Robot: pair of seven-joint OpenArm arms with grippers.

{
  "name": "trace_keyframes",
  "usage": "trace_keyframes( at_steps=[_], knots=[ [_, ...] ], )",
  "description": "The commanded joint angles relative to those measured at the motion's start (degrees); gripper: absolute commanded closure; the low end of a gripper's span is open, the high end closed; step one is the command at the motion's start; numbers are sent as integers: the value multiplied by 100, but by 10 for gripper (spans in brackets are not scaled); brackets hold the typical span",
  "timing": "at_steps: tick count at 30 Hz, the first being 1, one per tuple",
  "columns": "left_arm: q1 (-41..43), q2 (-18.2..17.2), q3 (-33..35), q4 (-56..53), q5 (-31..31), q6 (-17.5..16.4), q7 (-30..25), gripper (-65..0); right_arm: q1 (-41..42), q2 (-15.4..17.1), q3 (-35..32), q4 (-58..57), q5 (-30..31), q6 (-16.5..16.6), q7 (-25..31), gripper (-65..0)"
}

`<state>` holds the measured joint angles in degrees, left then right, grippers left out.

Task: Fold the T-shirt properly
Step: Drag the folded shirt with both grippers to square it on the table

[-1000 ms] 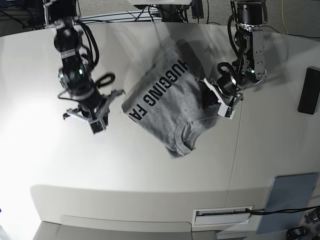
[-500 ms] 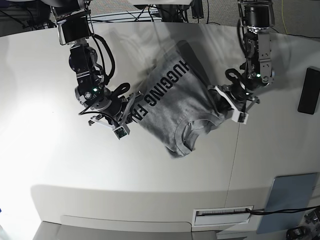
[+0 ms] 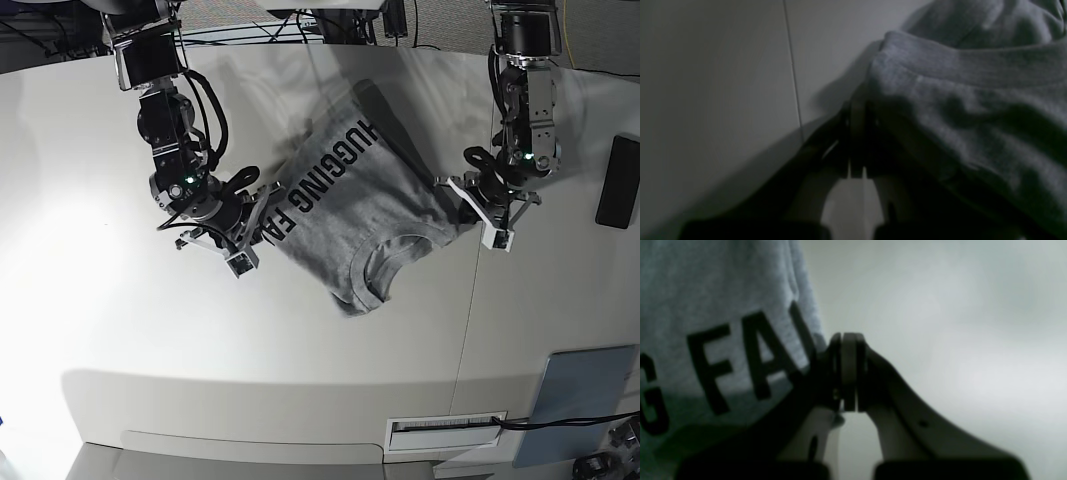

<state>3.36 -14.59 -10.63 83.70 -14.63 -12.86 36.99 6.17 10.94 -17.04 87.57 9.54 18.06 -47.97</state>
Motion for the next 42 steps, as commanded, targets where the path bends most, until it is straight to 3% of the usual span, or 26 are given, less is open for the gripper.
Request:
trace_keyframes(
  at_steps=[1, 7, 13, 17, 20, 23, 32, 42],
  knots=[
    [96, -11, -13, 11, 116, 109, 208, 0, 59, 24, 20, 94, 28, 22, 101, 0],
    [374, 258, -11, -42, 109, -216, -42, 0, -415, 57, 20, 437, 4, 422, 164, 0],
    [431, 455, -11, -44, 92, -413, -83, 0, -1088, 343, 20, 1226, -13, 422, 186, 0],
    [426, 459, -2, -44, 90, -721, -103, 0, -1554, 527, 17, 1744, -11, 444, 179, 0],
    [426, 457, -2, -44, 94, -715, -103, 0, -1816, 522, 7, 1950, 13, 669, 168, 0],
    [428, 437, -4, -42, 92, -717, -101, 0, -1873, 527, -79, 1976, 50, 695, 118, 0],
    [424, 304, -7, -17, 90, -721, -109, 0, -1731, 516, 160, 2085, 243, 400, 92, 0],
    [411, 299, -7, -17, 96, -719, -236, 0, -1781, 511, -870, 2085, 396, 404, -256, 0]
  ],
)
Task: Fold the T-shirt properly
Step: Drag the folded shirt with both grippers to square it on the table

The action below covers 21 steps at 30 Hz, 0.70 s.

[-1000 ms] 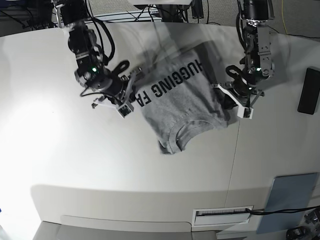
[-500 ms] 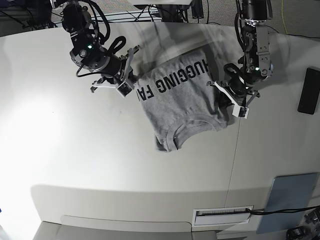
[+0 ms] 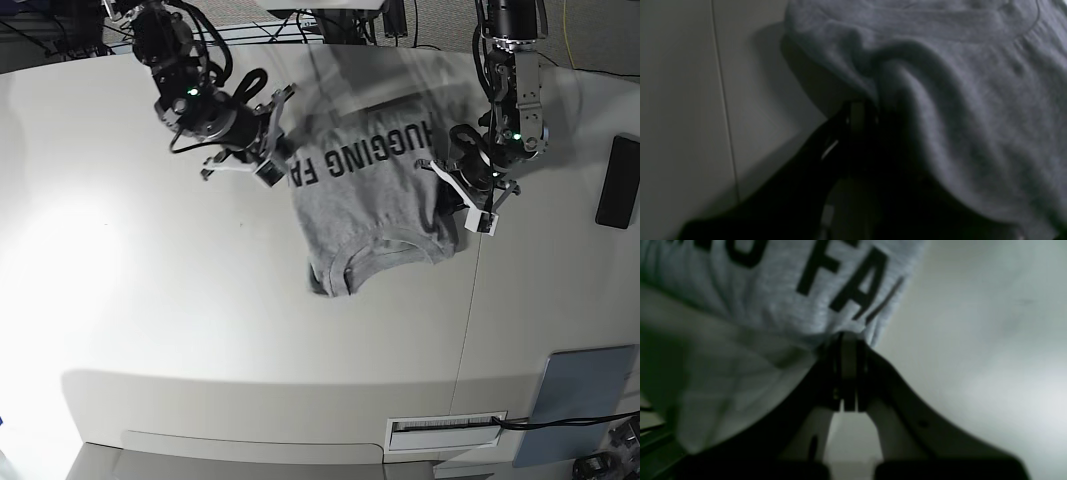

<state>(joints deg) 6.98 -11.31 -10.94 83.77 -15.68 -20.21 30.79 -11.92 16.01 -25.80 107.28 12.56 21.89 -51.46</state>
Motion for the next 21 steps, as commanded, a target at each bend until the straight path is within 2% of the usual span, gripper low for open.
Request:
trace_keyframes(
  at_steps=[1, 5, 7, 11, 14, 17, 19, 21],
  knots=[
    [48, -28, 24, -24, 201, 15, 382, 0, 28, 4, -122, 114, 94, 22, 90, 0],
    [46, -33, 24, -24, 203, 13, 382, 0, 31, 2, -514, 116, 24, -20, 90, 0],
    [46, -70, 24, -22, 201, 9, 382, 0, 28, 2, -573, 116, -120, -170, 87, 0],
    [50, -396, 24, 59, 199, -63, 382, 0, 15, 22, -474, 238, -393, -450, 83, 0],
    [83, -702, 24, 376, 199, -63, 389, 0, -63, 166, -278, 599, -404, -588, 61, 0],
    [243, -942, 24, 922, 173, -61, 431, 0, -247, 345, 46, 1034, -407, -892, -76, 0],
    [420, -1054, 24, 1300, 98, 44, 553, 0, -444, 442, 376, 1303, -424, -1123, -190, 0],
    [675, -1117, 24, 1622, 55, 286, 575, 0, -739, 520, 809, 1556, -448, -1285, -251, 0]
  ],
)
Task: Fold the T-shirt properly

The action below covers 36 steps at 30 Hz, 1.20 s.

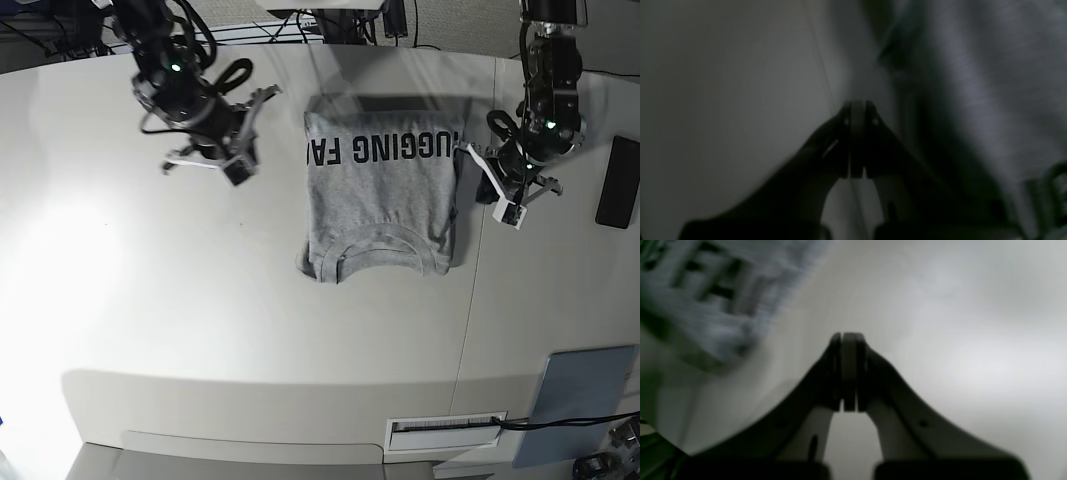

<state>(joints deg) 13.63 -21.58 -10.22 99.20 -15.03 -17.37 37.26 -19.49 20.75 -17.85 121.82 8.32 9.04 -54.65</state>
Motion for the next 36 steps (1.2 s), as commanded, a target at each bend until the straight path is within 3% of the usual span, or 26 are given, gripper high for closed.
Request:
trace_keyframes(
  at_steps=[1, 4, 8, 11, 15, 21, 27, 31, 36],
  knots=[
    [157, -114, -48, 227, -24, 87, -72, 0, -155, 94, 262, 214, -42, -50, 37, 0],
    [629, -114, -131, 636, -192, 72, -66, 0, -730, 175, 1010, 533, -66, -98, -61, 0],
    [1353, -111, -503, 1115, -769, -304, 24, 0, -1574, 179, 1878, 984, -63, -98, -140, 0],
    [1873, -109, -927, 1364, -1250, -337, 284, 0, -2149, 179, 2315, 1241, -63, -98, -302, 0],
    [2621, -107, -1451, 1574, -1427, -374, 391, 0, -2835, 179, 2712, 1318, -63, -98, -463, 0],
    [3823, 52, -1633, 1580, -1416, -428, 391, 0, -3792, 179, 2868, 1318, -63, -96, -907, 0],
    [4579, 402, -1611, 1023, -1434, -1060, 387, 0, -4592, 179, 2868, 1130, -63, -87, -1003, 0],
    [4616, 315, -1609, 44, -1622, -1432, 321, 0, -4570, 177, 2868, 315, -83, -17, -745, 0],
    [4389, -50, -1587, -1353, -1716, -1987, -345, 0, -4072, 179, 2868, -876, -85, 87, -710, 0]
  ],
)
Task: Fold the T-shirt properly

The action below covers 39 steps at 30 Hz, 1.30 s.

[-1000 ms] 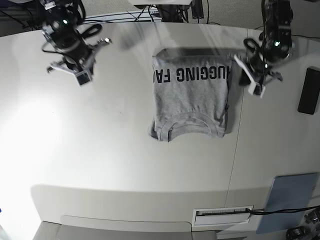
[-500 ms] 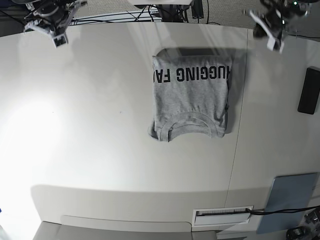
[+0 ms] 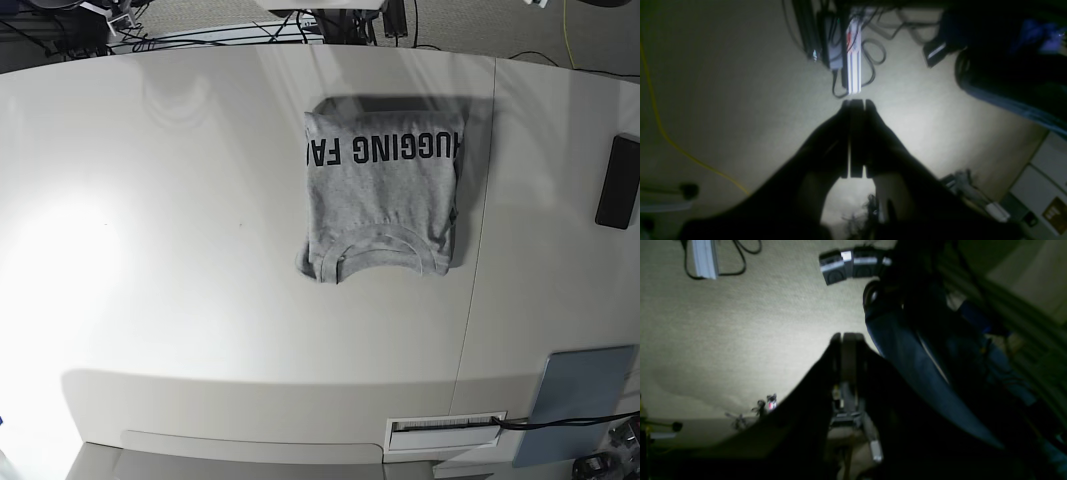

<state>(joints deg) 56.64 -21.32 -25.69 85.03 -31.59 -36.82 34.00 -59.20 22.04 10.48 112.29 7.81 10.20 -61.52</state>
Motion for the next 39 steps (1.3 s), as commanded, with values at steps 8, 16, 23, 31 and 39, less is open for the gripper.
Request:
trace_keyframes(
  at_steps=[8, 16, 23, 31, 39],
  knots=[
    [-905, -669, -31, -1908, -59, -318, -310, 0, 1016, 33, 35, -2131, -35, -33, 66, 0],
    [-1805, -658, -31, -3226, -52, -318, -557, -77, 2192, -144, 35, -4660, -35, 109, 1541, 0],
    [-2455, -35, -31, -4155, 857, 155, -1357, -100, 3362, -157, 35, -6610, 2, 855, 2444, 0],
    [-3163, 726, -31, -4992, 1558, 916, -1604, -100, 4181, -160, 35, -7720, 28, 1130, 3244, 0],
    [-3493, 1298, -31, -5086, 2050, 1156, -1794, -100, 4317, -160, 35, -7790, 28, 1233, 3543, 0]
  ],
)
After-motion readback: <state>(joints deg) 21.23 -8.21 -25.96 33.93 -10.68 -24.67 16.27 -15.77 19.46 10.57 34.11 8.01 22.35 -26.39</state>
